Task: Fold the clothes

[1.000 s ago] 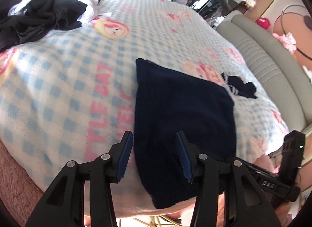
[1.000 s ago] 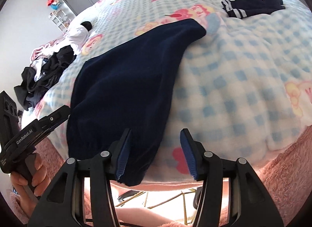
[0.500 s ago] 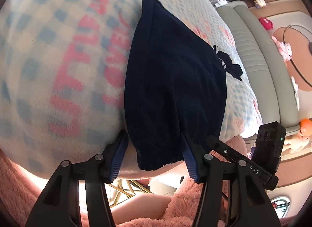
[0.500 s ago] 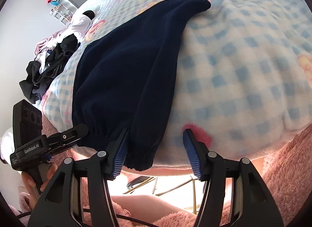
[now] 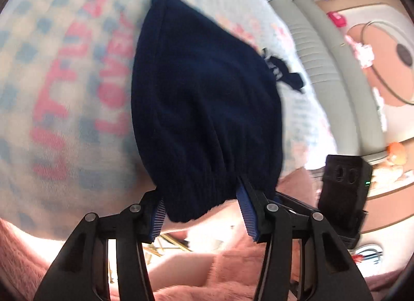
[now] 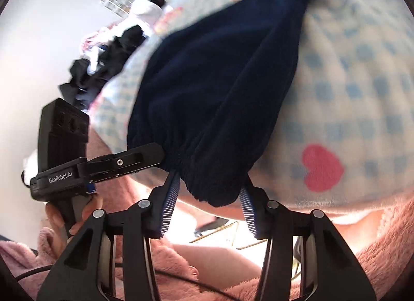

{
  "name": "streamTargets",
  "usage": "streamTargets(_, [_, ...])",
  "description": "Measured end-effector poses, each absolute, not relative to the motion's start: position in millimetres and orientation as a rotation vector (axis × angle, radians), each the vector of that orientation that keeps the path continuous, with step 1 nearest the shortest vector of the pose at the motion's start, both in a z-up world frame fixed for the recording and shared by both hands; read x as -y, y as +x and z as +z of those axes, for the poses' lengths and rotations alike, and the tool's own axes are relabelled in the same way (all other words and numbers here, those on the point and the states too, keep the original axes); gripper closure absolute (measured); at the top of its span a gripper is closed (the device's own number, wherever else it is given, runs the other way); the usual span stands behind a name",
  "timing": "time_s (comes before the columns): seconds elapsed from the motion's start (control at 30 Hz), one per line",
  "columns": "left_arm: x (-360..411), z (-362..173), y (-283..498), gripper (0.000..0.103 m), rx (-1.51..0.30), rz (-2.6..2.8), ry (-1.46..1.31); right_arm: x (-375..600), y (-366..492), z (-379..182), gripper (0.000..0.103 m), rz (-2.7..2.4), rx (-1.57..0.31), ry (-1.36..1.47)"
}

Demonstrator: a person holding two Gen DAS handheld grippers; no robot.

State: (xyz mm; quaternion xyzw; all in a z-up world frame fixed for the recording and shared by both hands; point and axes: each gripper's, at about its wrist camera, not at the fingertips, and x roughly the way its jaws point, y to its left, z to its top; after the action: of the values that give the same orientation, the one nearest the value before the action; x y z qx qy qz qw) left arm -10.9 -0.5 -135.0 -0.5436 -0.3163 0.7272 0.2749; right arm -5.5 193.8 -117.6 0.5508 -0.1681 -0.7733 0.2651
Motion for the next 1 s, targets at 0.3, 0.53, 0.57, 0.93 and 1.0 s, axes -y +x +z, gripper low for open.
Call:
streamTargets(0.3, [-2.1, -85.0, -30.6, 0.049, 0.861, 1.954, -1.338, -192.7, -9.3, -84.8, 0.045, -2.025, 0.410, 1.424])
streamTargets(0.53, [3.7, -103.9, -25.3, 0.047, 0.874, 1.927, -1.391, -171.8, -19.5, -101.2, 0.043, -2.024, 0.419, 1.498])
streamTargets(0.57, [2.0, -102.7, -25.4, 0.047, 0.865, 1.924, -1.384, -173.6, -18.2, -98.1, 0.043, -2.027, 0.417, 1.490])
streamTargets(0.93, [-5.6, -101.9, -34.0, 0.047, 0.850, 1.957, -1.323, -232.5, -8.1, -43.7, 0.043, -2.238, 0.437, 1.344])
streamTargets(1.0, [-5.9, -104.5, -34.4, 0.047, 0.866, 1.957, -1.320, -238.8, -16.3, -38.0, 0.043, -2.262, 0.465, 1.316])
